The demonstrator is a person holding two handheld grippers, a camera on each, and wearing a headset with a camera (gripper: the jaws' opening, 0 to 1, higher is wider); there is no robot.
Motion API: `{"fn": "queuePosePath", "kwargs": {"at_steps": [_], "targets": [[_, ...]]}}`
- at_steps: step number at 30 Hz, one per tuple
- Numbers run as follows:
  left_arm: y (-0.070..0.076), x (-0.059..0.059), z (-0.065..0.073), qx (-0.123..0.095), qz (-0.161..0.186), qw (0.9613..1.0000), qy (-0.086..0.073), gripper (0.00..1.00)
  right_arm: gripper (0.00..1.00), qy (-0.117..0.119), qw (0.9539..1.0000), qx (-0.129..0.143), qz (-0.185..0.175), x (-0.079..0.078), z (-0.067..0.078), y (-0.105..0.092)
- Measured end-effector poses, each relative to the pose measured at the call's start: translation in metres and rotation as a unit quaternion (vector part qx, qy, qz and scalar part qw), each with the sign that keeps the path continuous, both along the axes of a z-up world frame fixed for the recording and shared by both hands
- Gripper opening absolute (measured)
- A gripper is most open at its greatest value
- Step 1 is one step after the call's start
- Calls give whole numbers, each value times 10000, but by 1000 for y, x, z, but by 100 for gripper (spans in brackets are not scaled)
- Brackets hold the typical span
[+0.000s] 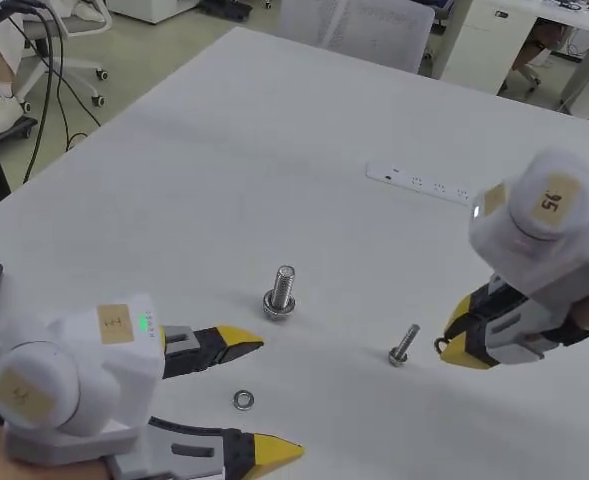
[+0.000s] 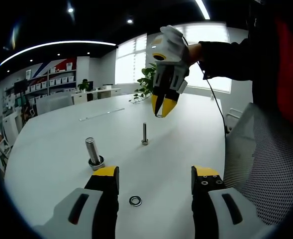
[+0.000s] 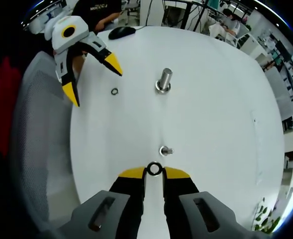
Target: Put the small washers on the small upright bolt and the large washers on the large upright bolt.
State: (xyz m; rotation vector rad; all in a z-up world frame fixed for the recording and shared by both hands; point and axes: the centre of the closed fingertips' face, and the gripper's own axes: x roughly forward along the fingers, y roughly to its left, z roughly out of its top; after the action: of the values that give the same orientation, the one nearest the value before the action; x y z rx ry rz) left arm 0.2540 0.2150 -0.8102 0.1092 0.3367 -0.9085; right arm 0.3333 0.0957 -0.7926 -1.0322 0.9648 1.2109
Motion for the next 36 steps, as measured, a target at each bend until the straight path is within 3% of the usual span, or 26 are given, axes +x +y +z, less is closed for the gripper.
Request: {"fn": "queuePosePath", "kwargs": {"at_steps": [11,19,36], "targets": [[1,0,-2,-19,50,10000,26,58,15,-102,9999,14,113,17,4,11],[3,-2,-3,-45,85,9999,34,58,15,-41,9997,-63,215,22,-6,17],[6,0,-4,-88,182,9998,48,60,15,70,9996,-186,222,23,-17,17]]}}
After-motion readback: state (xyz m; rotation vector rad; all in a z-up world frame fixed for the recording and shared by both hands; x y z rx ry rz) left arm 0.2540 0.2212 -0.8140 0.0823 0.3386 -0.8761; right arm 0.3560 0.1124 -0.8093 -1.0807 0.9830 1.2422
